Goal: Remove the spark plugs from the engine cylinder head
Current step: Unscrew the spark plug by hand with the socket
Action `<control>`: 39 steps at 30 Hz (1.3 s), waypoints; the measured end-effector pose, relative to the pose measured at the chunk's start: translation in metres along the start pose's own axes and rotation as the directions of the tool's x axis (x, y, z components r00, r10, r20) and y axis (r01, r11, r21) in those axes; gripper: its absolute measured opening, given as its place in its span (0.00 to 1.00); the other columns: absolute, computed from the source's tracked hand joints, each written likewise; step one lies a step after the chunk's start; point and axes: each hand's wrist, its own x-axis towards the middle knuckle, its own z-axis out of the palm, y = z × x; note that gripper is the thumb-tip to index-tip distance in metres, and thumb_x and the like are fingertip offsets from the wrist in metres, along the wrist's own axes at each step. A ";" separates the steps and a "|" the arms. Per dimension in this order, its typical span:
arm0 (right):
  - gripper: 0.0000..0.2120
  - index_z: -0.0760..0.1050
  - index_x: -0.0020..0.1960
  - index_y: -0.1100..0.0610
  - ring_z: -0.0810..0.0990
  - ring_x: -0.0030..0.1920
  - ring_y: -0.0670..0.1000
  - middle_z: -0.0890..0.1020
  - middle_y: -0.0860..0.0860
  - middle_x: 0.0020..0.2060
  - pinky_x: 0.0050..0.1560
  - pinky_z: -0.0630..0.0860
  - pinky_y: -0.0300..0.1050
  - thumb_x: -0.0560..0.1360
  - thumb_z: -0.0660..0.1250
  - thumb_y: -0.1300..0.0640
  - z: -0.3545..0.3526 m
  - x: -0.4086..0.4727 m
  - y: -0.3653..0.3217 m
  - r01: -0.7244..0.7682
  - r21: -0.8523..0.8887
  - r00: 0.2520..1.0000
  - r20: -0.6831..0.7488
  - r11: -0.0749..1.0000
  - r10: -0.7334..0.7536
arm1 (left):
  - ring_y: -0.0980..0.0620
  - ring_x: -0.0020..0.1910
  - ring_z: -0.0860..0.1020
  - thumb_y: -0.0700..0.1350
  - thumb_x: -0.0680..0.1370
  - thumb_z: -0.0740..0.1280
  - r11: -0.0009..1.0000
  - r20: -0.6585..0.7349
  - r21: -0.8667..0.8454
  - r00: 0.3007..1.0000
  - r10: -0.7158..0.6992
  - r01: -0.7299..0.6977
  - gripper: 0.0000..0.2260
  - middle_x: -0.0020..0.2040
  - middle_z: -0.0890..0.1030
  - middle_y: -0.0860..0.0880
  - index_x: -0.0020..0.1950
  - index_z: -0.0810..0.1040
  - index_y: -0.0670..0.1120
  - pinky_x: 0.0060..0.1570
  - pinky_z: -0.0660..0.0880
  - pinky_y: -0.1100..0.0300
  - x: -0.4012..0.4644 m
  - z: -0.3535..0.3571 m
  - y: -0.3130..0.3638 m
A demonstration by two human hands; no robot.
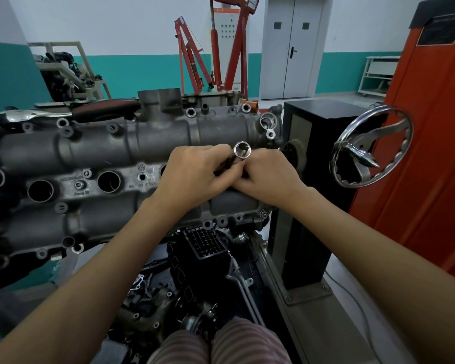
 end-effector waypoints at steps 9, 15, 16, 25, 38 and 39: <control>0.22 0.78 0.44 0.59 0.78 0.32 0.54 0.81 0.53 0.32 0.29 0.64 0.40 0.70 0.52 0.45 -0.001 0.000 0.000 0.005 0.006 0.999 0.046 1.000 -0.005 | 0.47 0.27 0.75 0.57 0.76 0.57 0.999 0.065 -0.021 0.997 -0.038 0.039 0.24 0.27 0.77 0.47 0.36 0.78 0.38 0.28 0.71 0.49 0.001 -0.002 -0.002; 0.17 0.71 0.44 0.60 0.77 0.32 0.52 0.77 0.50 0.33 0.29 0.71 0.45 0.72 0.57 0.44 0.002 0.001 0.001 -0.037 0.020 0.996 0.085 0.999 0.036 | 0.50 0.24 0.70 0.49 0.74 0.61 0.999 0.025 -0.033 0.999 -0.033 0.034 0.14 0.26 0.71 0.50 0.33 0.70 0.42 0.23 0.68 0.54 0.002 -0.003 0.003; 0.19 0.72 0.43 0.59 0.76 0.32 0.51 0.77 0.49 0.32 0.29 0.70 0.44 0.71 0.55 0.43 0.002 0.001 0.001 -0.041 0.015 0.996 0.080 0.999 0.040 | 0.50 0.24 0.70 0.49 0.74 0.62 0.999 0.021 -0.031 1.000 -0.022 0.023 0.13 0.26 0.72 0.50 0.33 0.70 0.42 0.23 0.68 0.55 0.002 -0.003 0.003; 0.16 0.79 0.41 0.59 0.78 0.31 0.58 0.80 0.56 0.30 0.28 0.65 0.42 0.73 0.59 0.48 0.002 -0.001 0.002 -0.033 -0.020 0.999 0.036 0.999 0.033 | 0.48 0.25 0.74 0.58 0.76 0.59 1.000 0.044 0.006 0.999 -0.002 0.002 0.25 0.25 0.76 0.47 0.31 0.76 0.40 0.24 0.70 0.50 0.000 0.000 -0.004; 0.22 0.74 0.42 0.59 0.76 0.32 0.50 0.78 0.50 0.32 0.28 0.65 0.39 0.69 0.53 0.42 0.000 0.000 0.000 -0.043 0.035 0.997 0.061 0.998 0.041 | 0.48 0.23 0.72 0.49 0.75 0.62 1.000 -0.001 -0.007 1.000 0.027 -0.027 0.14 0.26 0.74 0.49 0.32 0.73 0.42 0.21 0.67 0.57 0.000 0.000 0.001; 0.21 0.74 0.39 0.58 0.75 0.30 0.49 0.78 0.50 0.30 0.27 0.62 0.38 0.69 0.53 0.42 0.000 0.000 0.000 -0.037 0.035 0.998 0.059 0.999 0.034 | 0.48 0.22 0.72 0.49 0.75 0.62 1.000 -0.008 0.005 1.000 0.025 -0.025 0.16 0.24 0.74 0.49 0.30 0.72 0.42 0.21 0.67 0.57 0.000 0.001 -0.001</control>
